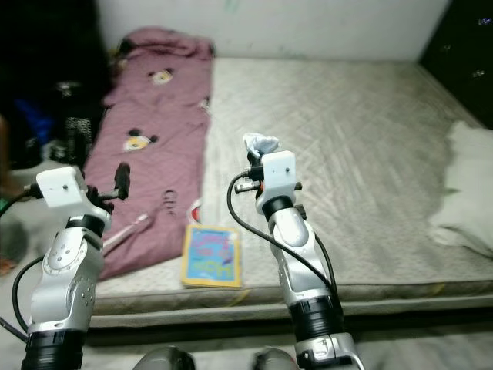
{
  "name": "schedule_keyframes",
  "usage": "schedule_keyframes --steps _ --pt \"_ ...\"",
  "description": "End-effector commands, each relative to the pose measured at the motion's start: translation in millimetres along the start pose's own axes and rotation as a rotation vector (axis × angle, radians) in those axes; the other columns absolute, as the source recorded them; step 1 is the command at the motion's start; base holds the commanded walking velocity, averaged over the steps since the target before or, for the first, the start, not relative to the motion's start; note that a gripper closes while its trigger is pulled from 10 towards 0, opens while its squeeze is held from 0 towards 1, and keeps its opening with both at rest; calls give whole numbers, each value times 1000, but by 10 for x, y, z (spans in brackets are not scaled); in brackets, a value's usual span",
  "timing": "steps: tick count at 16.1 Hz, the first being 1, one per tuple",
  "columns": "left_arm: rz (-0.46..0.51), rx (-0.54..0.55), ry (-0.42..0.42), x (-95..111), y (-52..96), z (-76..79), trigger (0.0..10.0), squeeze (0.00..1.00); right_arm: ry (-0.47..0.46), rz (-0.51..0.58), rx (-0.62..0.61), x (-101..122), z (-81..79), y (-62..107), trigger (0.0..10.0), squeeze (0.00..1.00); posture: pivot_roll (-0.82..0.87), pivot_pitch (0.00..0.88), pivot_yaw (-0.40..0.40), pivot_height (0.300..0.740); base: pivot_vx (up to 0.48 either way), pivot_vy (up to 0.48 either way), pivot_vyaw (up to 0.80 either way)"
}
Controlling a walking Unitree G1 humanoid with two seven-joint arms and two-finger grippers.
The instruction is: Clean up the room
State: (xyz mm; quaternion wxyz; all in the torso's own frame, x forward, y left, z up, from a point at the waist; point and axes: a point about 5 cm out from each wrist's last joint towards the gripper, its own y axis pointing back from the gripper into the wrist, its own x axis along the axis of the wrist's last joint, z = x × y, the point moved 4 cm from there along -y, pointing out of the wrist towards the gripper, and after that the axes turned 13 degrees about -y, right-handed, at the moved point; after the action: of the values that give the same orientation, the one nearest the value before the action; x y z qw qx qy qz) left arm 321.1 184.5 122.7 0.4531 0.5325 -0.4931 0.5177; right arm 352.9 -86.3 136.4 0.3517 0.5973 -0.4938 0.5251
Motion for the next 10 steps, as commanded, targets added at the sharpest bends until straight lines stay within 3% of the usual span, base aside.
schedule_keyframes --steps 1,6,10 --pt "-14 -17 1 -22 4 70 10000 0 15 -8 -26 -12 100 19 10000 0 -45 0 -9 740 0 480 0" --pt "-6 -8 -10 -10 -6 55 10000 0 22 1 -7 -7 52 -12 10000 0 -38 0 -9 740 0 457 0" --pt "2 -10 -9 12 -12 64 10000 0 20 2 -20 -6 66 -25 10000 0 -41 0 -4 740 0 0 0"
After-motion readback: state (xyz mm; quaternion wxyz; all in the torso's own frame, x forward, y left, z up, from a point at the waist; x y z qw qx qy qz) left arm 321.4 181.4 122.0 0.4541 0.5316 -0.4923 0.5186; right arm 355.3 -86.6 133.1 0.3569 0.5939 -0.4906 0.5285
